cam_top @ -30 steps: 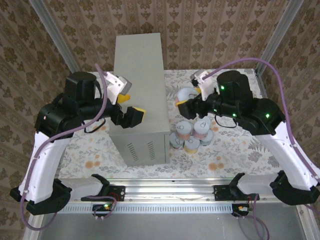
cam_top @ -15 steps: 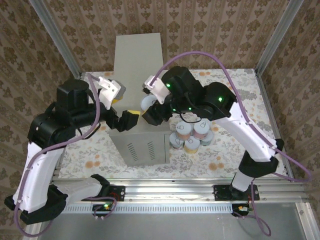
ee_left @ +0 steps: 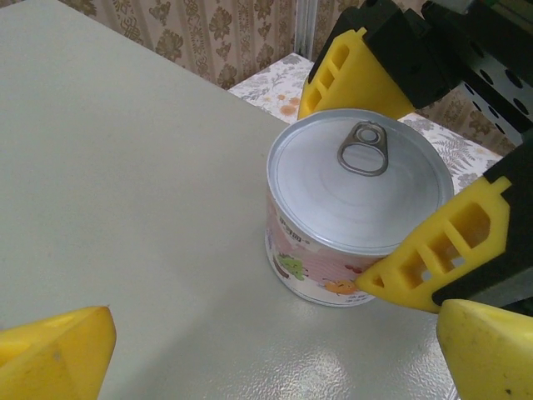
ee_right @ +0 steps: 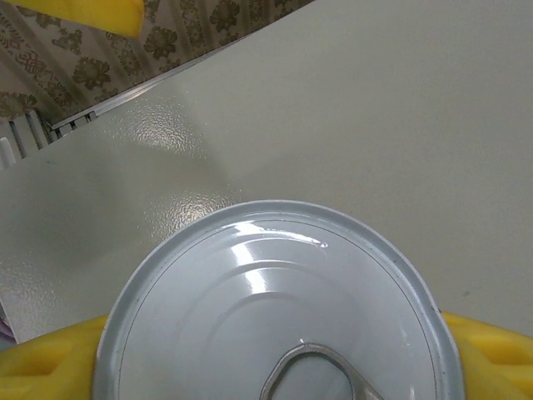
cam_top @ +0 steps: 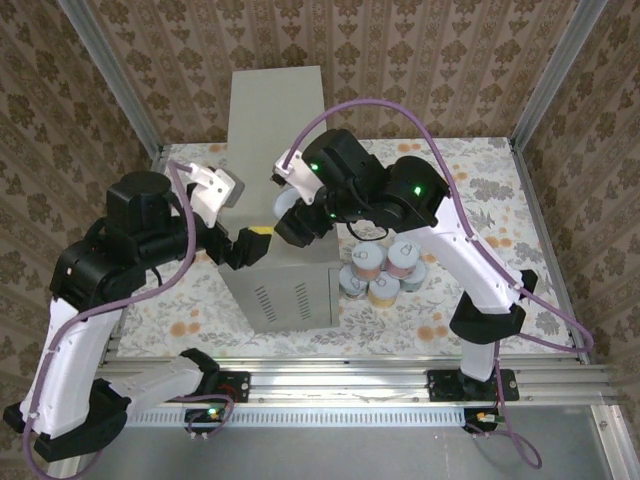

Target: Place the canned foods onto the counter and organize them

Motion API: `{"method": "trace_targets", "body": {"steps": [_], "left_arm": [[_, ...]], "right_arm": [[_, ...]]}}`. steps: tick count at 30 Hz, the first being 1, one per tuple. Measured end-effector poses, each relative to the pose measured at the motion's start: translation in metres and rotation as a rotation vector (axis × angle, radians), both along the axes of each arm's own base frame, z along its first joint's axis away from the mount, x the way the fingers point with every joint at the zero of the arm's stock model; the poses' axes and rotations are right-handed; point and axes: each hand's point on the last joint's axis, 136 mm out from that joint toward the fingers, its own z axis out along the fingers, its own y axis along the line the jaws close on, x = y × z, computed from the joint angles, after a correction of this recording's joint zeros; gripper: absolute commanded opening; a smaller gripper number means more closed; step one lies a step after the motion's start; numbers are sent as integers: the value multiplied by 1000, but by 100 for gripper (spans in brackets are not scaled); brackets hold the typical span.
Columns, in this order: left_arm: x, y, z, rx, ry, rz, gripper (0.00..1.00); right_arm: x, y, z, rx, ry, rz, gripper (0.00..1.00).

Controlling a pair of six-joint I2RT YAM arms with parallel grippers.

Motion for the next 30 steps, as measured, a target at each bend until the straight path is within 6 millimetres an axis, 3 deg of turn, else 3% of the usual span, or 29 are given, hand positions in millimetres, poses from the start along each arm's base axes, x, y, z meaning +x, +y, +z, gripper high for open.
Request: {"method": "trace_targets", "body": {"steps": [5, 9, 14, 22, 30], "left_arm": [[-2, 1, 0, 0, -4, -1, 100], [-2, 1, 0, -1, -3, -2, 100], [-3, -1, -1, -5, 2, -16, 100], [-6, -21, -4, -30, 44, -112, 100], [3, -44, -7, -46, 54, -170, 100]], "right_arm": [[1, -1, 4, 5, -11, -5, 87], [4, -5, 26, 50, -68, -24, 98], [6, -21, 46, 77, -131, -65, 100], [-14, -82, 58, 80, -191, -157, 100], [-55, -157, 59, 176, -238, -219, 100]]}}
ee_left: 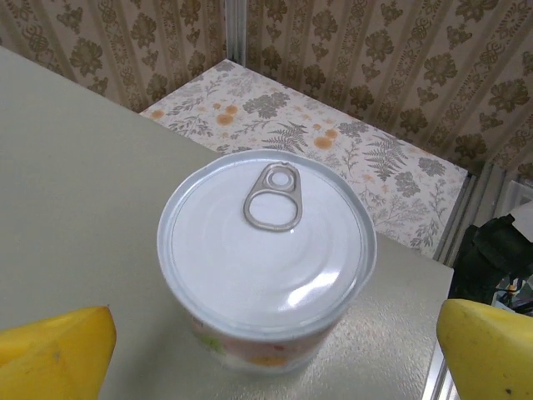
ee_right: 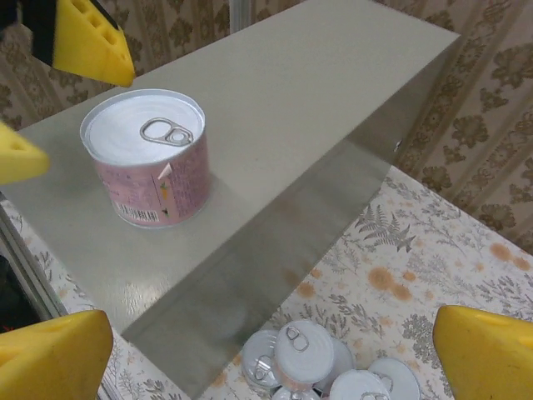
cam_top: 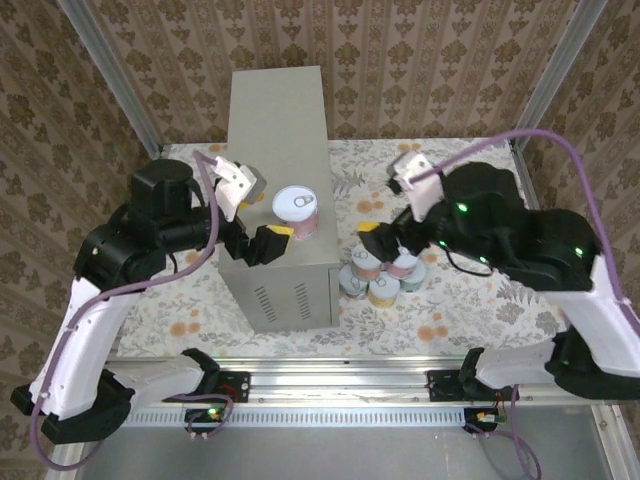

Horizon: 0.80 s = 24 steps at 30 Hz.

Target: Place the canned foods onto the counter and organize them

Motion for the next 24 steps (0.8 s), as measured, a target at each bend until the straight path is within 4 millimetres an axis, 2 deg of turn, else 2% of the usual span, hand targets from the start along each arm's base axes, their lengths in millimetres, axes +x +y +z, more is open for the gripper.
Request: {"method": "trace_targets", "body": {"steps": [3, 7, 11, 16, 24], "left_arm": [[6, -8, -5, 4, 10, -8, 100], [11, -21, -9, 9, 19, -27, 99], [16, -31, -12, 14, 17, -36, 89], [24, -35, -14, 27, 8, -14, 71], [48, -39, -4, 69, -25, 46, 67]], "right_arm": [[-11, -17, -3, 35, -6, -8, 100], [-17, -27, -8, 60, -5, -15, 100], [-18, -27, -21, 58, 12, -21, 100], [-16, -24, -37, 41, 29, -23, 100], [-13, -18, -51, 50, 47, -28, 100]]}}
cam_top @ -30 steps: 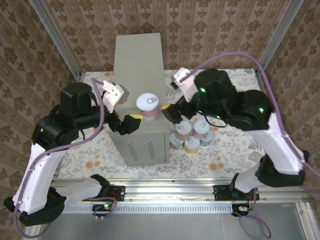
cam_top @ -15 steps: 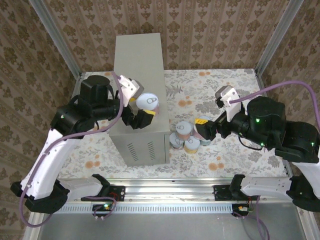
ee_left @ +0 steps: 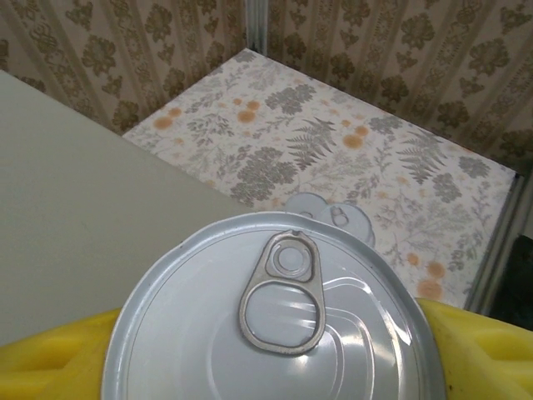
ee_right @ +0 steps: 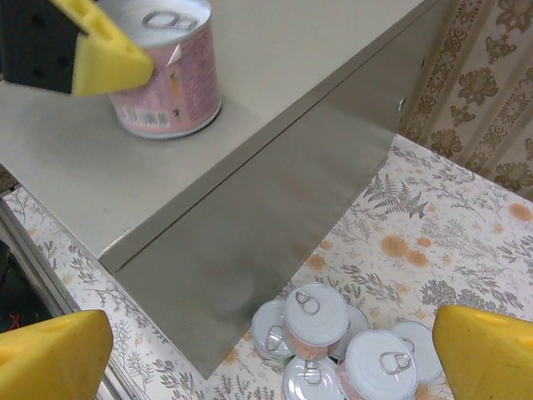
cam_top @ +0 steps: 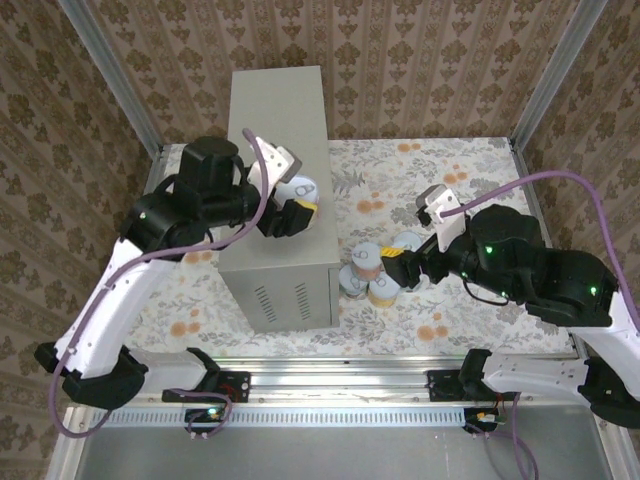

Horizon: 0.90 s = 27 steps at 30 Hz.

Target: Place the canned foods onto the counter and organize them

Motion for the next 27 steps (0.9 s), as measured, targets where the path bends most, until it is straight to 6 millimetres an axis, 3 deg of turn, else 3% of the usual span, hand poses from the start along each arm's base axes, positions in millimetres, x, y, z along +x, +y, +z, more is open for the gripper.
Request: {"method": "trace_targets", "body": {"steps": [5, 14, 21, 27], "left_arm": [[31, -3, 20, 3, -38, 42, 67], [118, 16, 42, -6, -85, 193, 67], [188, 40, 31, 14, -73, 305, 67], [230, 66, 16, 27, -57, 384, 68]], "right_arm": [[3, 5, -14, -4, 19, -2, 100], [5, 10, -33, -22, 44, -5, 100], [8, 15, -32, 0, 30, -4, 100], [10, 20, -42, -7, 38, 2, 100]]}}
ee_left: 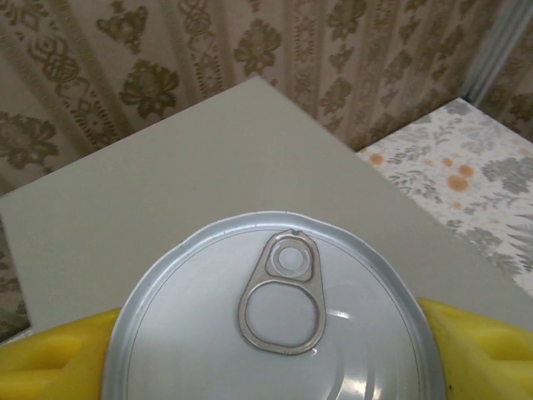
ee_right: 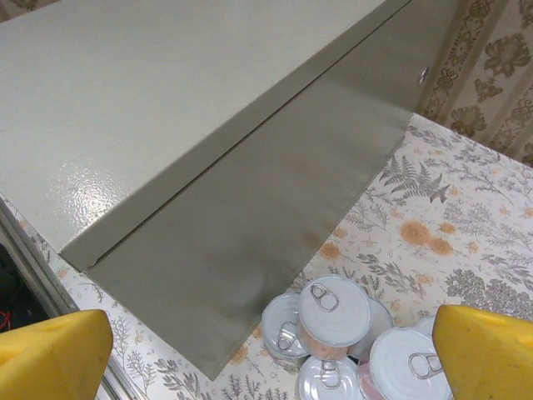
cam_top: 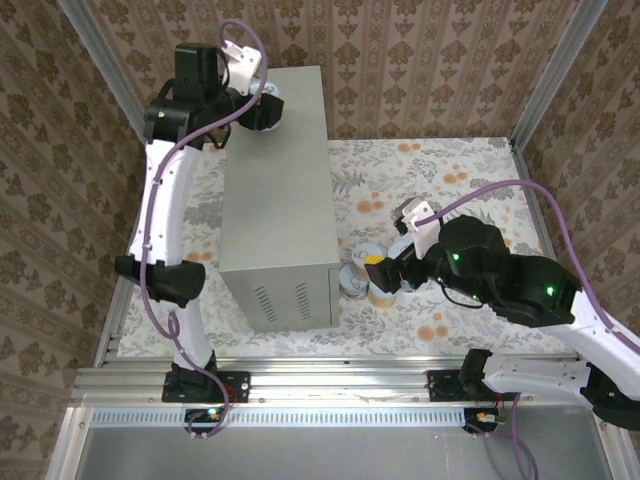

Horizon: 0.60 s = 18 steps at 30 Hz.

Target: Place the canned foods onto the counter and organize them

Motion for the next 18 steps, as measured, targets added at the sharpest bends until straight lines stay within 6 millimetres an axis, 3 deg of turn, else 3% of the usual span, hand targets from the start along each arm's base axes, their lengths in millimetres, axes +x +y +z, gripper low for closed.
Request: {"method": "trace_targets", "body": {"steps": [8, 18], "left_arm": [[37, 14, -11, -14, -8, 33, 72], [57, 7, -15, -38, -35, 8, 74]], "right_arm": [[0, 3, -3, 5, 4, 6, 100], [1, 4, -14, 1, 34, -7, 100]]}}
